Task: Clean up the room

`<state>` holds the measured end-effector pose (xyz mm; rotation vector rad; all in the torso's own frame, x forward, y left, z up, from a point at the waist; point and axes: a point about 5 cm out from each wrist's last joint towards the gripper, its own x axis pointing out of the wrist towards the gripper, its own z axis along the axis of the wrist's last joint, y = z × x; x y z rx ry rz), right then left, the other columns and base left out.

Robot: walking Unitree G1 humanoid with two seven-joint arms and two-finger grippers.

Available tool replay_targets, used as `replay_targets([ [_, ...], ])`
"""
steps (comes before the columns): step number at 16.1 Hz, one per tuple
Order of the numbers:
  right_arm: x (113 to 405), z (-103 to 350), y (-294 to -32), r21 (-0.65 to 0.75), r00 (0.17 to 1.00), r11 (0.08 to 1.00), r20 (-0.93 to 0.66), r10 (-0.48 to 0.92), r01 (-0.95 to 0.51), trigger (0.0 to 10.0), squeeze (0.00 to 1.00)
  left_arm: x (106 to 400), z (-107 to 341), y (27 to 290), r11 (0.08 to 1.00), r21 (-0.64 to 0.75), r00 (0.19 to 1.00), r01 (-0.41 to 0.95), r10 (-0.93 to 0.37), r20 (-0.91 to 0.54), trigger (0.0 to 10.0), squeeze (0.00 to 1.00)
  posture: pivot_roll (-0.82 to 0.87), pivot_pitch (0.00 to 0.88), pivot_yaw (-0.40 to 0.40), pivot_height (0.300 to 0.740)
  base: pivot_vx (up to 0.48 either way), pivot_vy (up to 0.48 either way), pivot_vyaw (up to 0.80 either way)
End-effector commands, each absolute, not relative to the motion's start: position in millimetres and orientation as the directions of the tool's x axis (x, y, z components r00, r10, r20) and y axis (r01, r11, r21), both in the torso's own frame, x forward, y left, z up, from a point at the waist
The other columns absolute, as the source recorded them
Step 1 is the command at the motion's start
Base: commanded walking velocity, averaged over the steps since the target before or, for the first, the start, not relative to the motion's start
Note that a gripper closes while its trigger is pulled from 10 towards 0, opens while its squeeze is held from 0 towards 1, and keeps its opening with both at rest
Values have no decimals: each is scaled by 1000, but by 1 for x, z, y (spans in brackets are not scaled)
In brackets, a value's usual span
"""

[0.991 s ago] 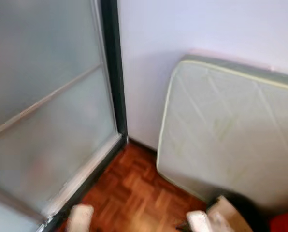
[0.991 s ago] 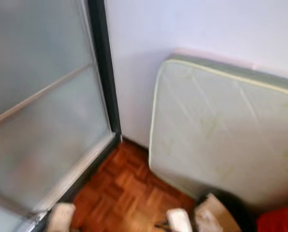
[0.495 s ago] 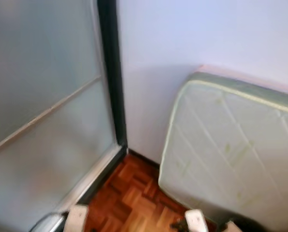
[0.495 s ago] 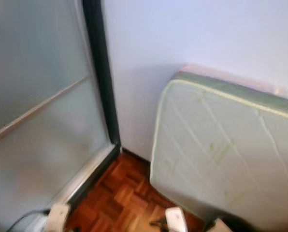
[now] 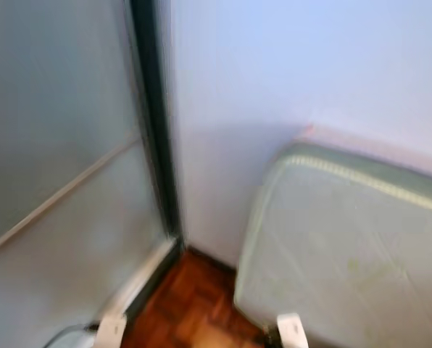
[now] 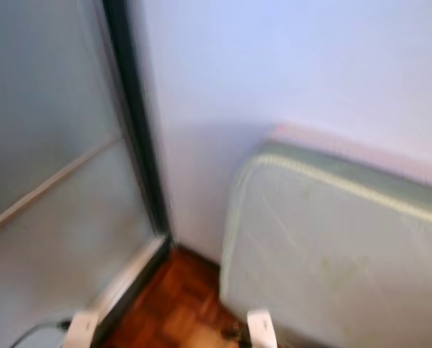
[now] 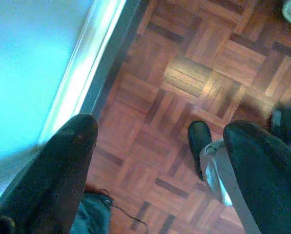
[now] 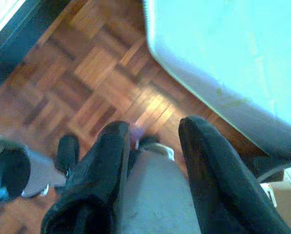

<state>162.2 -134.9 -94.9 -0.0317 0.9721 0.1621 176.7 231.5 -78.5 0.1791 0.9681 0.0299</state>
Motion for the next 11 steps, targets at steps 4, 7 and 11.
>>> replay_targets([
  [4, 157, -97, -144, 31, 539, 990, -836, 100, -135, 10000, 0, 182, -79, 221, 987, 145, 577, 71, 78, -813, 10000, 0, 30, 51, -39, 740, 368, 0, -356],
  [7, 158, -97, -144, 28, 540, 990, -836, 99, -137, 10000, 0, 182, -78, 221, 987, 147, 579, 71, 79, -812, 10000, 0, 29, 49, -41, 740, 0, 0, 0],
  [11, 158, -97, -143, 28, 539, 989, -836, 103, -145, 10000, 0, 182, -78, 221, 986, 150, 577, 73, 81, -812, 10000, 0, 30, 48, -41, 740, 0, 0, 0],
])
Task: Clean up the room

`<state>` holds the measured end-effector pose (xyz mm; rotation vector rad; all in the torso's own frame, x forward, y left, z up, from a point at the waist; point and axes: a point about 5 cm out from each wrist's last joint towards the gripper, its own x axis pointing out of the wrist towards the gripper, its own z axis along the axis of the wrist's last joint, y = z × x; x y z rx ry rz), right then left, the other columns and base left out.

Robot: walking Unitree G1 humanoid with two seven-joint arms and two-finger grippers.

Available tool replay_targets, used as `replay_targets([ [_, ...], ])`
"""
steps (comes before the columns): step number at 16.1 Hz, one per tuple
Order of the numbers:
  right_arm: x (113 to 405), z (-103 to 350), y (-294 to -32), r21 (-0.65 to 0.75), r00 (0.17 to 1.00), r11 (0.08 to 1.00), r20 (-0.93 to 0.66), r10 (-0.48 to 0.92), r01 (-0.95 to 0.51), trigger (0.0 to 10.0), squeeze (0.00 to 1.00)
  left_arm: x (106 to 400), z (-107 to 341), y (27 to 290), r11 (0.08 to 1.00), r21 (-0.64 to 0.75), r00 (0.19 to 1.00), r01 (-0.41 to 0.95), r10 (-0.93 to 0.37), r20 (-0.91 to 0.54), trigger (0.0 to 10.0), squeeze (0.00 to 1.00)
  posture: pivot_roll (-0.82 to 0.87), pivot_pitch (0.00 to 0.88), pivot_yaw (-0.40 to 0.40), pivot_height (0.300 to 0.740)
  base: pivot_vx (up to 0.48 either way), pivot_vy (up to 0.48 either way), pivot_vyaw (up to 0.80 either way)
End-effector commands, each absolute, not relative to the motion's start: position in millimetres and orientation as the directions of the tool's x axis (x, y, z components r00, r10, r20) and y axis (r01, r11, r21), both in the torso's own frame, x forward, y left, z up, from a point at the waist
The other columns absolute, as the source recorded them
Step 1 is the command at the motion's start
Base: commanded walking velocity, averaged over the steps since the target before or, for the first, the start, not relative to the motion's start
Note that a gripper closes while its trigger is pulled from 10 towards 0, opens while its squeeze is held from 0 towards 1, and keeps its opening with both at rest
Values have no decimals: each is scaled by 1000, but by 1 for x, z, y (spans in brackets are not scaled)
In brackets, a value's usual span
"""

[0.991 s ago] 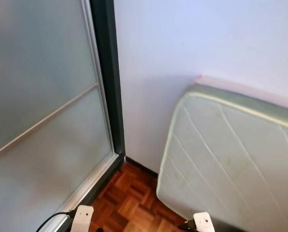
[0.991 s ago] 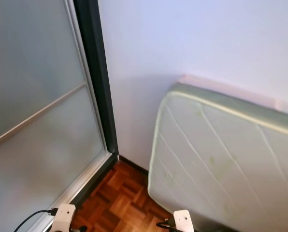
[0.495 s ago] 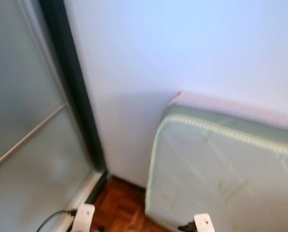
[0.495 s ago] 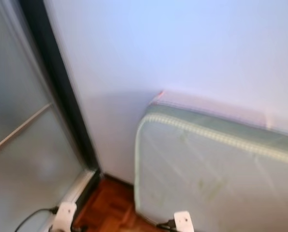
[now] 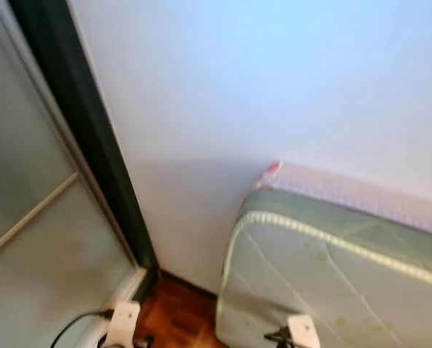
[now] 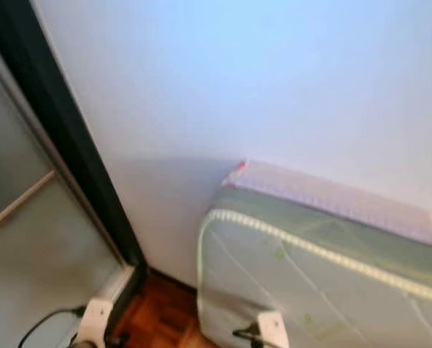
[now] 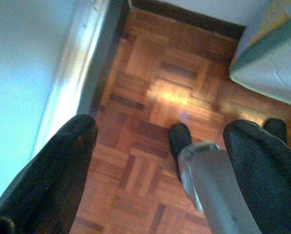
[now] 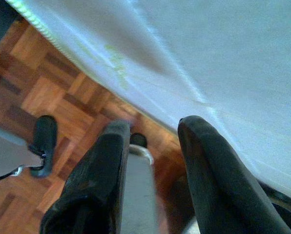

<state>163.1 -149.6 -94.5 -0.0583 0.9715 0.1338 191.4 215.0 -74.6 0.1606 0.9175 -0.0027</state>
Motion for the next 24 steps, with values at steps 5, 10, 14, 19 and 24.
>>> replay_targets([
  [5, 159, -97, -142, 25, 540, 988, -835, 105, -153, 10000, 0, 182, -78, 221, 986, 151, 577, 75, 80, -813, 10000, 0, 30, 47, -40, 740, 0, 0, 0],
  [10, 158, -97, -142, 21, 538, 987, -836, 103, -156, 10000, 0, 182, -78, 221, 986, 151, 577, 74, 81, -813, 10000, 0, 30, 48, -39, 740, 0, 0, 0],
  [14, 158, -97, -141, 21, 538, 987, -837, 103, -157, 10000, 0, 182, -78, 221, 986, 151, 578, 73, 81, -812, 10000, 0, 30, 49, -41, 740, 0, 0, 0],
  [19, 158, -97, -141, 18, 535, 987, -839, 101, -159, 10000, 0, 182, -78, 221, 986, 151, 578, 73, 81, -812, 10000, 0, 30, 49, -41, 740, 0, 0, 0],
  [24, 158, -97, -141, 18, 535, 987, -839, 101, -159, 10000, 0, 182, -78, 221, 986, 151, 578, 73, 81, -812, 10000, 0, 30, 49, -41, 740, 0, 0, 0],
])
